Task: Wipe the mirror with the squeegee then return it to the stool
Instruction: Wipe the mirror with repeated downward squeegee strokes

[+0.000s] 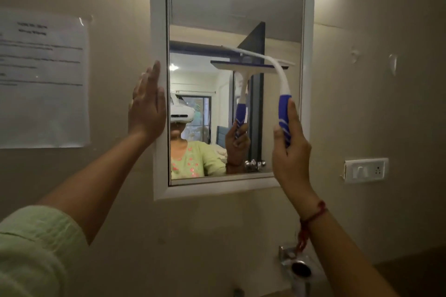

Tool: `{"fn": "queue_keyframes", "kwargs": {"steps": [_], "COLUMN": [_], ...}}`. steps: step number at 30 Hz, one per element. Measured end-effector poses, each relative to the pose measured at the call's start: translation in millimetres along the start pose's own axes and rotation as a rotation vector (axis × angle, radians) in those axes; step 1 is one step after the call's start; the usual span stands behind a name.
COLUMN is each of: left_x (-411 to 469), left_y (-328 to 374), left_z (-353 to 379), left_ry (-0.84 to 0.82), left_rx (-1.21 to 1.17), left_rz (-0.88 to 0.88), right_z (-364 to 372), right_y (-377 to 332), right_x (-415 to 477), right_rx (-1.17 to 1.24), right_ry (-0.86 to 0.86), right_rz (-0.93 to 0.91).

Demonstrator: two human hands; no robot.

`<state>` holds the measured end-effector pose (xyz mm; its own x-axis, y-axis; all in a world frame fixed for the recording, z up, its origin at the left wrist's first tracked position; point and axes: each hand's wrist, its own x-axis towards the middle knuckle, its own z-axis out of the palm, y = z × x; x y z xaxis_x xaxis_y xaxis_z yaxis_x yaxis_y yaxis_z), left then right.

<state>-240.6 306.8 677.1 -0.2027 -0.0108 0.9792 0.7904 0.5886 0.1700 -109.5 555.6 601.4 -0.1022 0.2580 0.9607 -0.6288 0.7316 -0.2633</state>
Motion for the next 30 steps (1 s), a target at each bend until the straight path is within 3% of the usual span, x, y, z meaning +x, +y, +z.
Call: {"fn": "queue_keyframes", "kwargs": {"steps": [7,16,30], "left_x": [0,1,1], "left_y": [4,8,10], "left_z": [-2,-6,-5], "left_ry": [0.019,-0.015,-0.009], "left_rx": [0.291,0.27,0.217], "left_rz": [0.092,0.078,0.084], "right_z": [11,22,15], "right_y": [1,-4,6], "right_x": [95,148,150], "right_rx": [-0.037,-0.158,-0.183], "right_ry": [0.038,0.05,0.038], "right_rz": [-0.06,-0.191,-0.136]}}
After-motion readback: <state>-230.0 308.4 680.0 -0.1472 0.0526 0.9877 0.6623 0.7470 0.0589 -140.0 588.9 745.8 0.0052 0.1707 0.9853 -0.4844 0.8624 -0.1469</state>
